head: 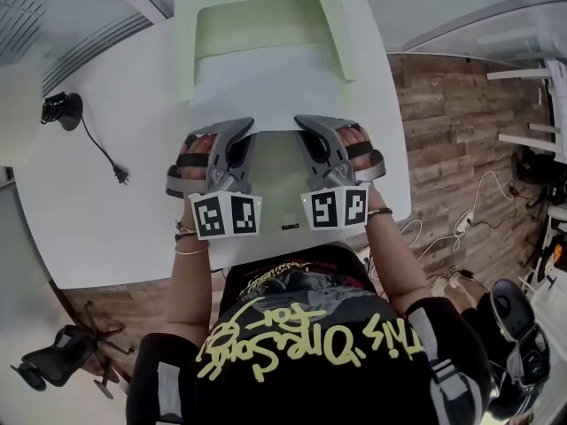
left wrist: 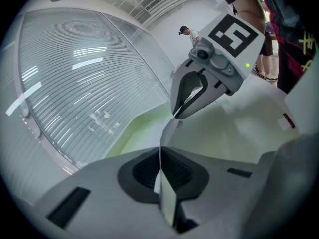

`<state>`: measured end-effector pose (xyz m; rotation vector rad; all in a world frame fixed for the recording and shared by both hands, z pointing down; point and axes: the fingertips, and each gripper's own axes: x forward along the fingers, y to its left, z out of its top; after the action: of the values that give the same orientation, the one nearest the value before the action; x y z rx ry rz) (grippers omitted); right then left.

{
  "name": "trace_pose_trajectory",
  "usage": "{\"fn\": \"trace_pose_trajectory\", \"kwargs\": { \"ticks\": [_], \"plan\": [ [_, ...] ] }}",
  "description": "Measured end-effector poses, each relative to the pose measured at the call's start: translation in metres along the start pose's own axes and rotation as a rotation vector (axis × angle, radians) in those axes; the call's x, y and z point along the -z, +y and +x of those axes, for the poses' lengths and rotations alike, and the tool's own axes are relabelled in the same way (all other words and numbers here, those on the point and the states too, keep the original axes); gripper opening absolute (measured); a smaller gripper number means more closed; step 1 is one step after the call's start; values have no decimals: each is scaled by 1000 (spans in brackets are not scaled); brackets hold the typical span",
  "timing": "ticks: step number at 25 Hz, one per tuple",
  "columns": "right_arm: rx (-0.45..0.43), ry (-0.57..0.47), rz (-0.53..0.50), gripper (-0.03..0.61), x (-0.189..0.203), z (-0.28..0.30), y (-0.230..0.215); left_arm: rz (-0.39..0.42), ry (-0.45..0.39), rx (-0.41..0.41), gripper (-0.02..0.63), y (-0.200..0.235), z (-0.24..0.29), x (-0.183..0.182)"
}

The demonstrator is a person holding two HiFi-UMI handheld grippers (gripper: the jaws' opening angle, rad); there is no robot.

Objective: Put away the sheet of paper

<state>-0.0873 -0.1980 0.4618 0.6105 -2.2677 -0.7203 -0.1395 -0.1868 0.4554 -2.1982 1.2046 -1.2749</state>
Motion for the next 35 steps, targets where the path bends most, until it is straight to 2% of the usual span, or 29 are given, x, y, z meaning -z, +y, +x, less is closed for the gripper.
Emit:
{"fn": "trace_pose_trajectory", "kwargs": {
  "ticks": [22,35],
  "plan": [
    [18,10,51,8,-3,14,-17,14,28,-23,8,10,9,5],
    [29,31,35,9,-5,26,-26,49,37,-40,8,24,18,8]
  ]
}}
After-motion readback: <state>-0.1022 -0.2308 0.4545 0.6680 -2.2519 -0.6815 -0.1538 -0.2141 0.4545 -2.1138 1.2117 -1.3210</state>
